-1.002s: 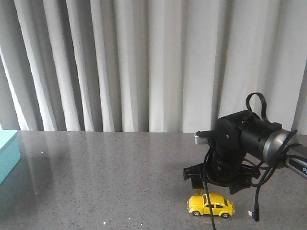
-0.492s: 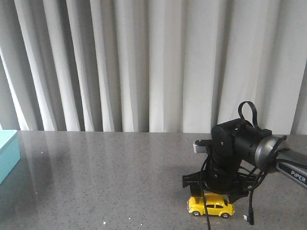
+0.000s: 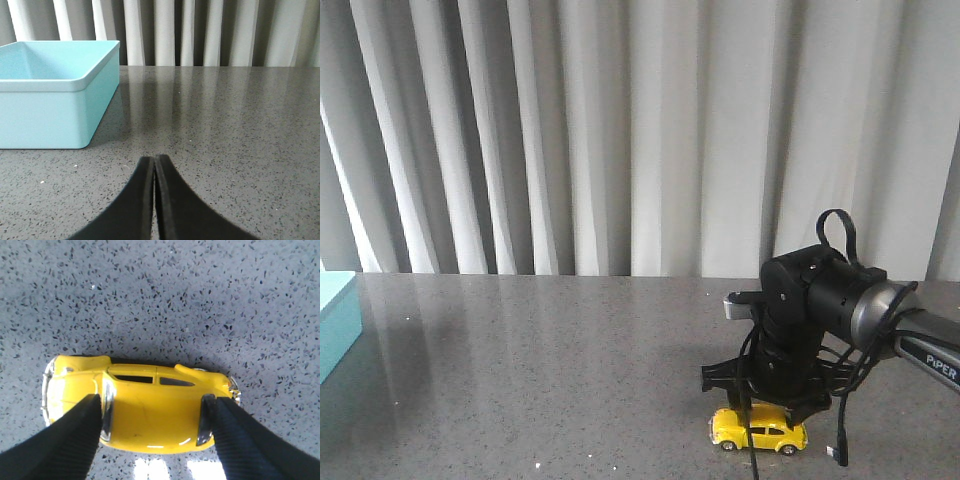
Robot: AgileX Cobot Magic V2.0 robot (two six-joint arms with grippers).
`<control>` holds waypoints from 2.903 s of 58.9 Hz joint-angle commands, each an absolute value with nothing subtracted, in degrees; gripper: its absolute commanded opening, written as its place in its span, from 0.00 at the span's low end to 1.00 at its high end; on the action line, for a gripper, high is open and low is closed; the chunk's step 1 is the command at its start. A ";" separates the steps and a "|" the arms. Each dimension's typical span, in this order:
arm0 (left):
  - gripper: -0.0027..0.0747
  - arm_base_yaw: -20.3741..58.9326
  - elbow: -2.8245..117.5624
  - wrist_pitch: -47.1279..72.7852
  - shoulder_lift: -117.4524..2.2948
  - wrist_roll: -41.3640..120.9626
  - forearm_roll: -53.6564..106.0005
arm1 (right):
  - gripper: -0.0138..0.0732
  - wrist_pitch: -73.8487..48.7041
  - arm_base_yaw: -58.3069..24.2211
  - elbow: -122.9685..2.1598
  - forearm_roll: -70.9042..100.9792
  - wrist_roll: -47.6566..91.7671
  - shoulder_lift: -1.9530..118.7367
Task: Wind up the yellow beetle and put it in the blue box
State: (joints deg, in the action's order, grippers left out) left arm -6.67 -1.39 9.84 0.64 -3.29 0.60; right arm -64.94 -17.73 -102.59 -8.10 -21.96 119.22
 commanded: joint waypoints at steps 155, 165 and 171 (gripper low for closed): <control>0.03 -6.65 -0.55 5.90 1.49 -3.85 0.73 | 0.14 -40.83 6.53 -91.77 34.05 20.54 67.71; 0.03 -6.65 -0.55 5.90 1.49 -3.85 0.73 | 0.15 -33.63 6.53 -68.39 34.69 23.21 53.16; 0.03 -6.65 -0.55 5.90 1.49 -3.85 0.73 | 0.15 -27.79 6.53 -54.91 34.22 25.20 45.23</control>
